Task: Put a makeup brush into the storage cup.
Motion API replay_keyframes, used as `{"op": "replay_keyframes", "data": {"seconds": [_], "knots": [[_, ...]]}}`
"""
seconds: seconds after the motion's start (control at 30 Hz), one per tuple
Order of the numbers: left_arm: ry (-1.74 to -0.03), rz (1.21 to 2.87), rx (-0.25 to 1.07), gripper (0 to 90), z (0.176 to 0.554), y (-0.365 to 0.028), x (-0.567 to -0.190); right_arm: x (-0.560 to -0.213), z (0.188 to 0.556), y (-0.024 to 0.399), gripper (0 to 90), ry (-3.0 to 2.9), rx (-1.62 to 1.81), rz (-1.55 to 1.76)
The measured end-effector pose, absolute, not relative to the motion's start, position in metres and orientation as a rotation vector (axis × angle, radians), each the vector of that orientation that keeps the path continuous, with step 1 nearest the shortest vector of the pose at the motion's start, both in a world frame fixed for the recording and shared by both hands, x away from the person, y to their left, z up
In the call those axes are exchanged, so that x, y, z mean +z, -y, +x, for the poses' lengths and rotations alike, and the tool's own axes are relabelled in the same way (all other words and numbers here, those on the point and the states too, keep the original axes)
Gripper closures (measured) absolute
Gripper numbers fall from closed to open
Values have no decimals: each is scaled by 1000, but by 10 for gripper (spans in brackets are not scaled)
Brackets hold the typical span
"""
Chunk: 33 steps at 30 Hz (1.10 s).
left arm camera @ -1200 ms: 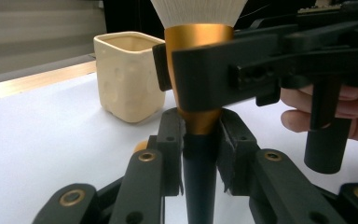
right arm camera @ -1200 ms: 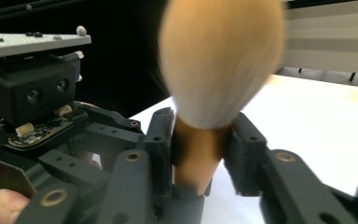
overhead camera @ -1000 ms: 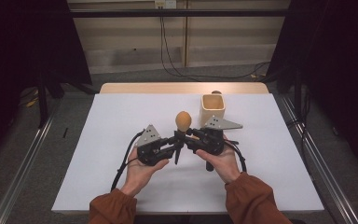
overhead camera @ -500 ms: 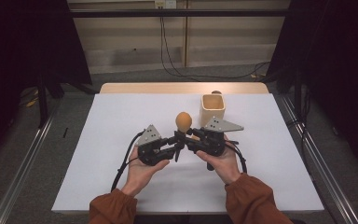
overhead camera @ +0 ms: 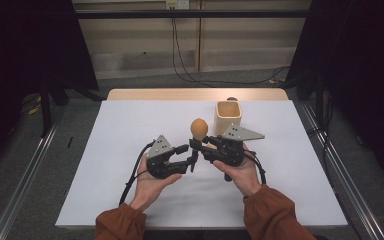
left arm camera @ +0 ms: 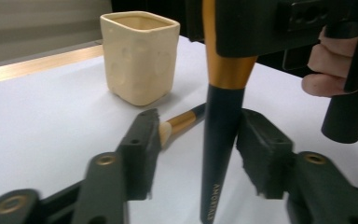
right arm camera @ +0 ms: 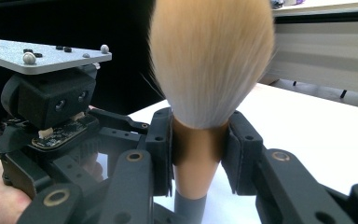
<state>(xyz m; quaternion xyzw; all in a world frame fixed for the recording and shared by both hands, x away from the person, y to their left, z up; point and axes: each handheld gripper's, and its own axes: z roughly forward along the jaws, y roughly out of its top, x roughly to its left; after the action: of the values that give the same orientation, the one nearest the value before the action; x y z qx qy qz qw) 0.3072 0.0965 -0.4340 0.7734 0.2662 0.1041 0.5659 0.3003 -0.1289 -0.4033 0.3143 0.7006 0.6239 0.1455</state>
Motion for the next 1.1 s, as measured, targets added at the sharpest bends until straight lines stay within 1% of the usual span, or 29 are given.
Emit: {"op": "replay_keyframes", "data": {"seconds": [0.03, 0.13, 0.17, 0.23, 0.43, 0.53, 0.83, 0.9, 1.1], "knots": [[-630, 1819, 249, 426, 307, -97, -434, -403, 301, 130, 672, -2020, 1794, 906], [-630, 1822, 241, 403, 307, -99, -435, -404, 301, 131, 672, -2022, 1793, 904], [-634, 1823, 241, 379, 308, -100, -435, -404, 301, 131, 671, -2023, 1793, 905], [-651, 1825, 240, 289, 308, -101, -435, -404, 301, 132, 672, -2022, 1792, 906], [-670, 1818, 258, 175, 309, -107, -435, -403, 302, 137, 671, -2013, 1788, 900], [-683, 1821, 266, 135, 309, -109, -434, -402, 302, 140, 672, -2009, 1785, 908], [-713, 1810, 273, 58, 308, -127, -428, -400, 302, 147, 671, -1987, 1780, 913], [-706, 1810, 292, 64, 306, -134, -426, -399, 302, 149, 671, -1982, 1777, 919], [-704, 1793, 328, 36, 300, -154, -428, -398, 304, 154, 671, -1964, 1774, 932]]}}
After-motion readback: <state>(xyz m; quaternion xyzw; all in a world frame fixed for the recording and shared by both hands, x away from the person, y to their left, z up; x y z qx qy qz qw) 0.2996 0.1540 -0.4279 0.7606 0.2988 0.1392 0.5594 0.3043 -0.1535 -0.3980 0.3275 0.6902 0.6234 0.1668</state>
